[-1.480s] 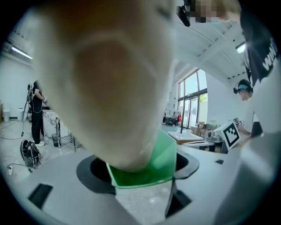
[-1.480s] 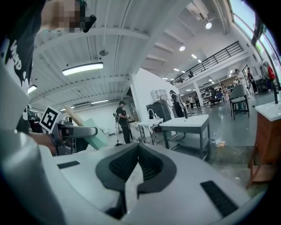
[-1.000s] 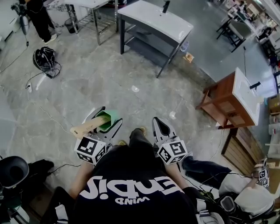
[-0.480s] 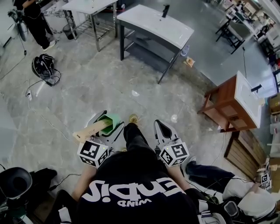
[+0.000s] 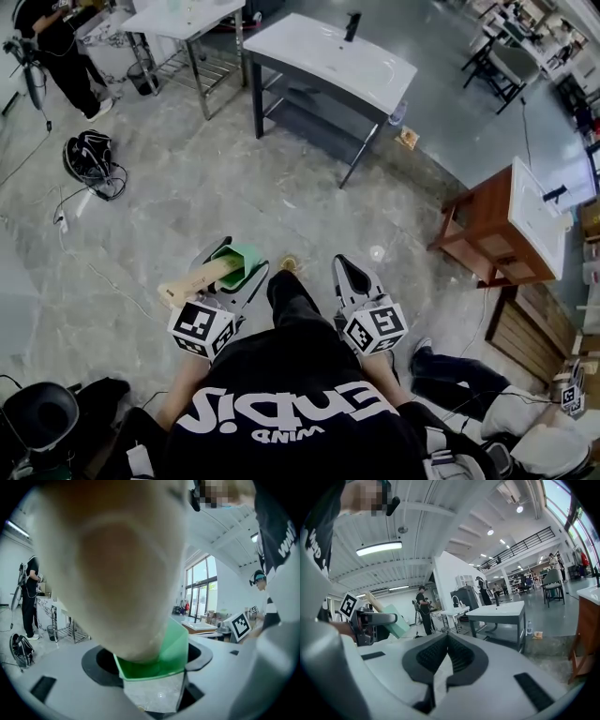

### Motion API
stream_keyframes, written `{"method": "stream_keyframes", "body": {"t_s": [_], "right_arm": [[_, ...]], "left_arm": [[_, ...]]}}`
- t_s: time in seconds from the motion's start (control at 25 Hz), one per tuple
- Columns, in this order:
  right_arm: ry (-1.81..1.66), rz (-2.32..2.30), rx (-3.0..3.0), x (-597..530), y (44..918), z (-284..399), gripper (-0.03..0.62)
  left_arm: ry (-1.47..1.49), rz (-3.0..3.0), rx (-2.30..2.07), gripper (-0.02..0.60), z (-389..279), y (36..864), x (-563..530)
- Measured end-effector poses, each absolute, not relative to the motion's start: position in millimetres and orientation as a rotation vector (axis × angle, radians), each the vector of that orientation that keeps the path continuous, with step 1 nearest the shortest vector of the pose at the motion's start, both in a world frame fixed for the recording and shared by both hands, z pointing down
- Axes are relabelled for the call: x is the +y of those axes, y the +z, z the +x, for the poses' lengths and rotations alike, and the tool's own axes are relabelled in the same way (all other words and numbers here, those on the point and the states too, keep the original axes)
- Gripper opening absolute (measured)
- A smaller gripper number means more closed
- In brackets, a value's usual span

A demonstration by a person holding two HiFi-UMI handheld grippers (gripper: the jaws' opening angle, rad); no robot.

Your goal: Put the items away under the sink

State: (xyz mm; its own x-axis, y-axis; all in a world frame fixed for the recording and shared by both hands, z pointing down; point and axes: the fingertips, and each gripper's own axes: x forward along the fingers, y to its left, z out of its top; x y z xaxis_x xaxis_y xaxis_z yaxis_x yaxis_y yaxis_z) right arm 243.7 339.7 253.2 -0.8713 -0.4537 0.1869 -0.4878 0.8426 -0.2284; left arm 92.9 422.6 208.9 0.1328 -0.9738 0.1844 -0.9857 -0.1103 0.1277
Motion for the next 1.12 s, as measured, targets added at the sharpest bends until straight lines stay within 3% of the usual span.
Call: {"method": "stream_keyframes", "body": {"t_s": [1.12], "right_arm": [[0.401, 0.736, -2.897, 131.4, 222.7, 159.2, 0.018]], "left_arm": [[0.094, 2.203, -1.901, 0.348, 12.1, 182.4, 209.7]]}}
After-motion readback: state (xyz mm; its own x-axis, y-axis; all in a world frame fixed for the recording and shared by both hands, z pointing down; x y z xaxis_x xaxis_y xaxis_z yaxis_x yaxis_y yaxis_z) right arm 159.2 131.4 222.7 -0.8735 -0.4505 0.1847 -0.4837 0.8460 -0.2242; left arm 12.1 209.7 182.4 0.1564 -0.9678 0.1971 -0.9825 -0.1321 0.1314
